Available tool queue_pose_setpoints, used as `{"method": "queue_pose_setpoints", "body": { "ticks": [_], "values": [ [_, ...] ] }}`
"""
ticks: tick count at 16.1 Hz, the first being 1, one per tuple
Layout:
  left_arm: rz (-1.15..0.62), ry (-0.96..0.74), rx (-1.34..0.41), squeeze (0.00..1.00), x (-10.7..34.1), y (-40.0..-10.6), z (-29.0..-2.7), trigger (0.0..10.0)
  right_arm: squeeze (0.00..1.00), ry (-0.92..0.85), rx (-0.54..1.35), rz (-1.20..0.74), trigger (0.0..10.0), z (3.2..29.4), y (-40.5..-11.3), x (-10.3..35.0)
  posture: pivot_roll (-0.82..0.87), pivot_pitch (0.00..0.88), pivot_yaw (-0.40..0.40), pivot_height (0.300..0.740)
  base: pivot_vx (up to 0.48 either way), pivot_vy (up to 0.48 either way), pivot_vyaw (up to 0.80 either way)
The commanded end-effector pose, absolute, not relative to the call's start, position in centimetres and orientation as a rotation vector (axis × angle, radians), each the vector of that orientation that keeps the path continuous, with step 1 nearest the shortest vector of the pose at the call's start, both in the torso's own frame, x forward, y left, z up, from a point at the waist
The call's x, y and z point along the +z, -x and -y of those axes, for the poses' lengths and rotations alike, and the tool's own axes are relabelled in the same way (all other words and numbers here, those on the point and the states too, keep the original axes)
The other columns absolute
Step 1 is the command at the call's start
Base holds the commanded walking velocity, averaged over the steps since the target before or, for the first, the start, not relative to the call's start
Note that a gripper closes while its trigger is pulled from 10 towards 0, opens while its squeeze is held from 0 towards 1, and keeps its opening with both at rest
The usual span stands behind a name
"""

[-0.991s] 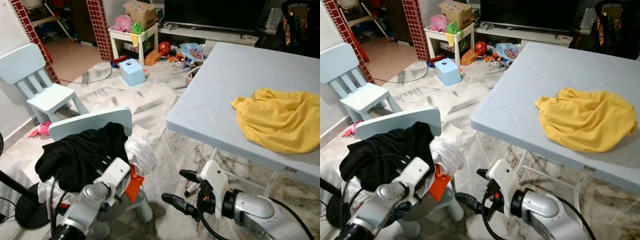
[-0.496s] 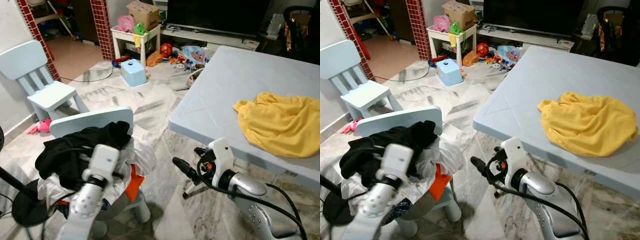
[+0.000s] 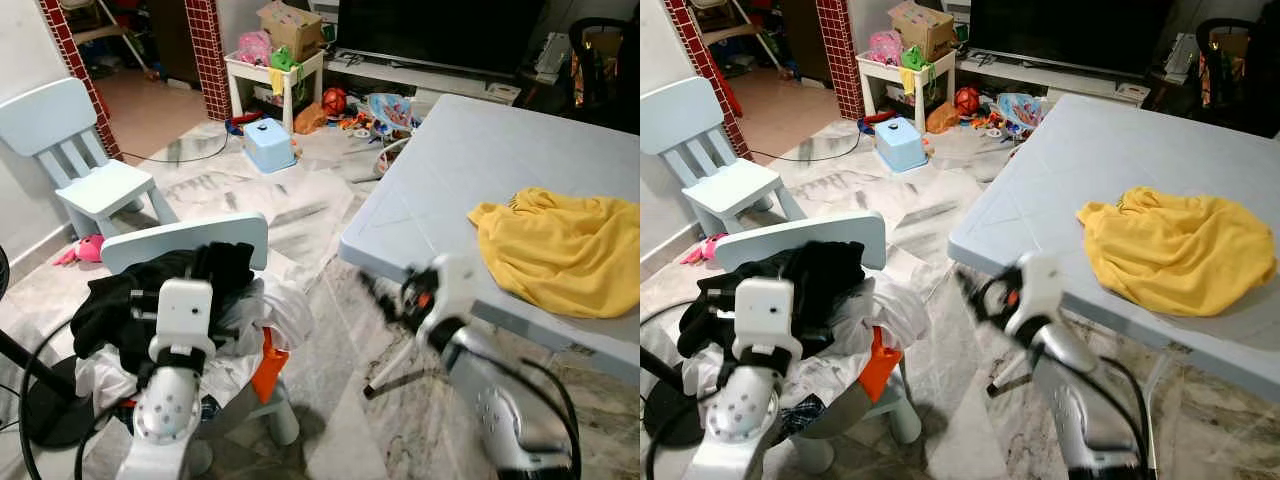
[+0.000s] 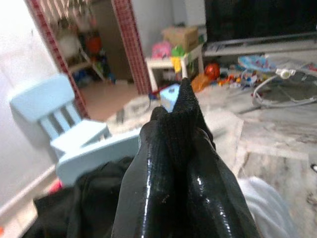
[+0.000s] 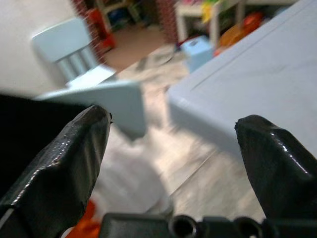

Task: Hang hanger

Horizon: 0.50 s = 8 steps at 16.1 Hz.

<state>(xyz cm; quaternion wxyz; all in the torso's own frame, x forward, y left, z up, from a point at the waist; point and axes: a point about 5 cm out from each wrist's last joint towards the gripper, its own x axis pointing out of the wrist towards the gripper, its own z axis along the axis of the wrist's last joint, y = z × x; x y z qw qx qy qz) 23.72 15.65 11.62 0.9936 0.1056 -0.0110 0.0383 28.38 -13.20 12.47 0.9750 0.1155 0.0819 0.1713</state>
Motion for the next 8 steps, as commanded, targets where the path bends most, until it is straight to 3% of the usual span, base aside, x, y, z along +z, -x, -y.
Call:
{"method": "queue_pose_setpoints", "body": {
  "ticks": [1, 8],
  "values": [
    [0.024, -0.201, 0.088, 0.00, 12.1, -23.8, -15.6, 10.0, 0.00, -0.211, 0.303, -0.156, 10.0, 13.9, -28.6, 12.6, -0.01, 0.000, -0.009, 0.740, 0.000, 0.000, 0.00],
    [0.052, -0.101, 0.004, 0.00, 13.3, -25.0, -13.7, 10.0, 0.00, -0.208, 0.122, -0.069, 10.0, 16.7, -29.2, 13.1, -0.04, 0.000, 0.001, 0.740, 0.000, 0.000, 0.00]
  ]
}}
